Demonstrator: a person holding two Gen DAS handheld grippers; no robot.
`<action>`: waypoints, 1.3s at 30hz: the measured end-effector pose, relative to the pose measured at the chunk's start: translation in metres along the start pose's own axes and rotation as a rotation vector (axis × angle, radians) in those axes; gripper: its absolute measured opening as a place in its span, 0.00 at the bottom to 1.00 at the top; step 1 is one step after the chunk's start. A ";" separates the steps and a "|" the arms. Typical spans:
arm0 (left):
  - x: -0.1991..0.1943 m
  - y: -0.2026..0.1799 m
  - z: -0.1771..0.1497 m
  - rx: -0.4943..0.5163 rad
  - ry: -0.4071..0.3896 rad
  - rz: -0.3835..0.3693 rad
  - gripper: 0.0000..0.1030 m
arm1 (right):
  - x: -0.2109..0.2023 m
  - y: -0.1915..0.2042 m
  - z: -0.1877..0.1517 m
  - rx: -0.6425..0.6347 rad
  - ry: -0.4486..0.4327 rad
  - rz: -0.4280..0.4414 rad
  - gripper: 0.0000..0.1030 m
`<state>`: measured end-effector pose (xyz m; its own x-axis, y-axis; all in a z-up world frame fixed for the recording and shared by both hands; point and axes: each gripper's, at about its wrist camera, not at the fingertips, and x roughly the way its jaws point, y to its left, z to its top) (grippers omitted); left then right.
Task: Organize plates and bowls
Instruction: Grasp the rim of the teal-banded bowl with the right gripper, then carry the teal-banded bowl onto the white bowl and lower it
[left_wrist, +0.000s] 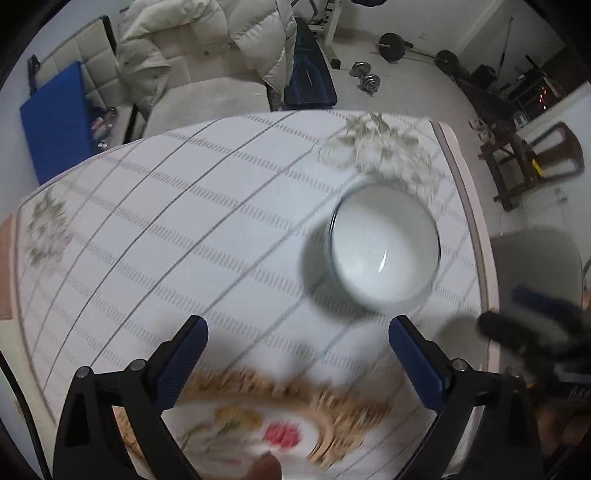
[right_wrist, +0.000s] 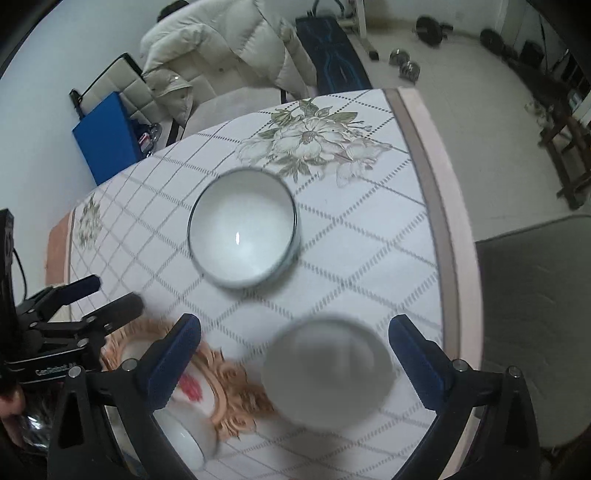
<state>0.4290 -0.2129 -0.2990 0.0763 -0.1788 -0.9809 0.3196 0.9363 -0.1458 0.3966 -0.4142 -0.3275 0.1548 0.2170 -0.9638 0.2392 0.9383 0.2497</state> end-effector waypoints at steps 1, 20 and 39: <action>0.008 -0.003 0.012 -0.004 0.013 -0.007 0.98 | 0.008 -0.005 0.011 0.013 0.014 0.008 1.00; 0.098 -0.030 0.060 0.059 0.193 -0.076 0.16 | 0.118 -0.008 0.055 0.065 0.215 0.122 0.20; 0.024 -0.027 0.010 0.088 0.097 -0.059 0.13 | 0.058 0.030 0.012 0.050 0.169 0.094 0.11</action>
<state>0.4317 -0.2458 -0.3175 -0.0353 -0.1988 -0.9794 0.4026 0.8941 -0.1960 0.4238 -0.3769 -0.3753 0.0163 0.3491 -0.9370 0.2795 0.8981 0.3394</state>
